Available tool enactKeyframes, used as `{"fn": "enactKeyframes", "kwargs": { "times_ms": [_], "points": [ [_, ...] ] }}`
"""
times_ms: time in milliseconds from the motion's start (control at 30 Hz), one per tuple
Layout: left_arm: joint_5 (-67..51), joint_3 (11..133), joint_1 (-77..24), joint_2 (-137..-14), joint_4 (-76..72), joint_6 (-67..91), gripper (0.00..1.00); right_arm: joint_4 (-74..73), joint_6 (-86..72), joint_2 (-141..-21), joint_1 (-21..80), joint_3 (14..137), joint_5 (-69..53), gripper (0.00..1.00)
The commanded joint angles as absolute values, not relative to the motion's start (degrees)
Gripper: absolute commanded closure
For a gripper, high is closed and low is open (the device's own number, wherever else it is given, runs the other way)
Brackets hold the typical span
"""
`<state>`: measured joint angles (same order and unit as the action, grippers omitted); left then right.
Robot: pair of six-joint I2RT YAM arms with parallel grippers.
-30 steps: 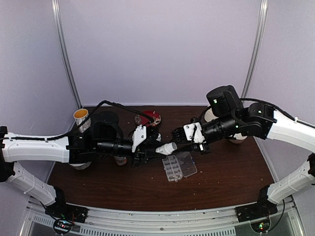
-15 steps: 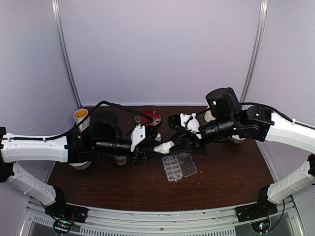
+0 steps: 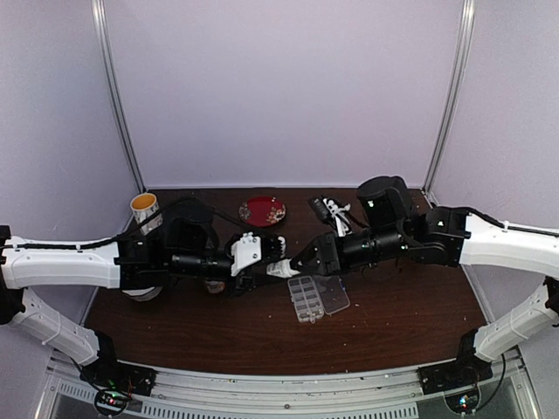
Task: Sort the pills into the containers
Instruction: Screw the lid of the pill bottle onto the pill bottle.
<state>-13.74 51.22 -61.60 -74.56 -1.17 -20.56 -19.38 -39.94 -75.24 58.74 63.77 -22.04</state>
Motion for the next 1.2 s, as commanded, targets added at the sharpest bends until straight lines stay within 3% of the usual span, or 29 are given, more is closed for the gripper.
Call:
{"fn": "enactKeyframes", "kwargs": {
  "times_ms": [0, 167, 300, 400, 500, 633, 700, 800, 867, 933, 1167],
  "points": [
    [-11.53, 54.54, -62.05, -74.43, -6.64, -28.71, 1.00, -12.70, -67.60, -75.18, 58.89, 56.96, -20.10, 1.00],
    [-9.36, 53.02, -62.22, -75.08, -8.96, -36.49, 1.00, -5.11, -85.61, -72.59, 58.71, 54.00, -18.54, 1.00],
    [-7.92, 51.78, -62.17, -75.78, -10.70, -39.54, 1.00, -4.05, -87.70, -72.87, 58.47, 55.28, -18.20, 0.96],
    [-7.99, 51.70, -62.21, -75.80, -9.60, -38.60, 1.00, -2.95, -83.54, -72.07, 58.12, 54.94, -18.15, 0.73],
    [-8.21, 50.68, -62.13, -75.19, -8.00, -37.23, 1.00, -7.75, -71.94, -69.48, 57.38, 55.58, -16.44, 0.41],
    [-7.89, 49.14, -62.09, -74.27, -5.46, -35.37, 1.00, -14.20, -42.84, -65.14, 53.30, 55.63, -13.53, 0.18],
    [-8.86, 48.60, -62.14, -73.55, -5.04, -33.61, 1.00, -12.65, -26.46, -63.20, 51.39, 53.86, -17.44, 0.17],
    [-11.48, 48.05, -62.17, -72.70, -5.33, -30.94, 1.00, -11.58, 0.59, -61.46, 51.02, 53.15, -25.00, 0.25],
    [-12.68, 48.17, -62.19, -72.31, -5.42, -28.95, 1.00, -10.54, 11.02, -60.78, 51.17, 53.20, -26.59, 0.32],
    [-13.61, 48.34, -62.20, -71.97, -5.40, -27.30, 1.00, -11.16, 22.89, -60.32, 51.98, 53.45, -30.30, 0.31],
    [-15.65, 48.90, -62.22, -71.35, -5.13, -23.56, 1.00, -20.68, 43.76, -64.48, 57.10, 60.68, -28.74, 0.31]
  ]
}}
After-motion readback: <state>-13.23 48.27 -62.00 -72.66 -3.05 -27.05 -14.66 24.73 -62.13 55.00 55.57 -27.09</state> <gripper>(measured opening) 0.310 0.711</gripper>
